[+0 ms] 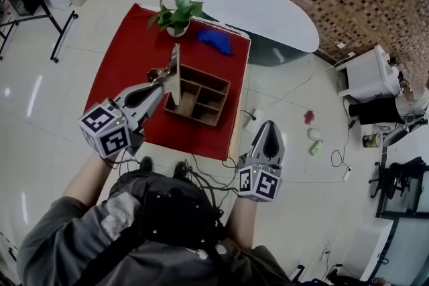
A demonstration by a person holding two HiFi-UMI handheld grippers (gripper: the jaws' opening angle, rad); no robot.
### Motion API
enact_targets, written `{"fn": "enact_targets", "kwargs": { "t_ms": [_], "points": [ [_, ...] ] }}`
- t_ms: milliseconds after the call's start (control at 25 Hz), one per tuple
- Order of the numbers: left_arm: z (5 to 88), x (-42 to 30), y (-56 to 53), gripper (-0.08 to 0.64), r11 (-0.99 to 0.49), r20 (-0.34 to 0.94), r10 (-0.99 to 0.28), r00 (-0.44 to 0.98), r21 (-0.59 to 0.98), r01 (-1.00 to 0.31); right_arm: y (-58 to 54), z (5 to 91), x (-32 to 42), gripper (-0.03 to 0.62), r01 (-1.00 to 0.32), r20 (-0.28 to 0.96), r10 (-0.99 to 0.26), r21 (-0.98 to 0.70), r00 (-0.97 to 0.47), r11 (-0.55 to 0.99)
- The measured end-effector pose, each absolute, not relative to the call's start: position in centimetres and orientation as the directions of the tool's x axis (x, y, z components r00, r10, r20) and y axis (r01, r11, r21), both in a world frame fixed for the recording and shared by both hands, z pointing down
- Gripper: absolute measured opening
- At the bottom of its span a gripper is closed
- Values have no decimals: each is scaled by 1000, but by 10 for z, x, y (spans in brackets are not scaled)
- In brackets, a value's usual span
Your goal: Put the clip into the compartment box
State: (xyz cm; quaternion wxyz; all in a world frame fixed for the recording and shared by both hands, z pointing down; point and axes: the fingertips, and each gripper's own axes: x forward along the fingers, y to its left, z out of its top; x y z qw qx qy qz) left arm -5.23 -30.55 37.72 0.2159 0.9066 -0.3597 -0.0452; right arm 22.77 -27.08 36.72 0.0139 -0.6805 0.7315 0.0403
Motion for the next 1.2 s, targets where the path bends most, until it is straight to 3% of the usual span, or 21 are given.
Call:
{"fn": "enact_targets", "kwargs": {
  "t_ms": [440,840,1200],
  "points": [
    [409,64,-307,23,-809,64,-516,854,290,-511,-262,376,283,5,-999,-64,-997,40,-33,31],
    [489,129,-349,23,-838,207,-491,846,154,-524,-263,391,350,5,-999,-47,-999,42,19,-21],
    [538,143,-357,23,-816,269,-503,822,167,-554,-279,414,374,5,-999,-33,-999,36,10,-11]
  ]
}}
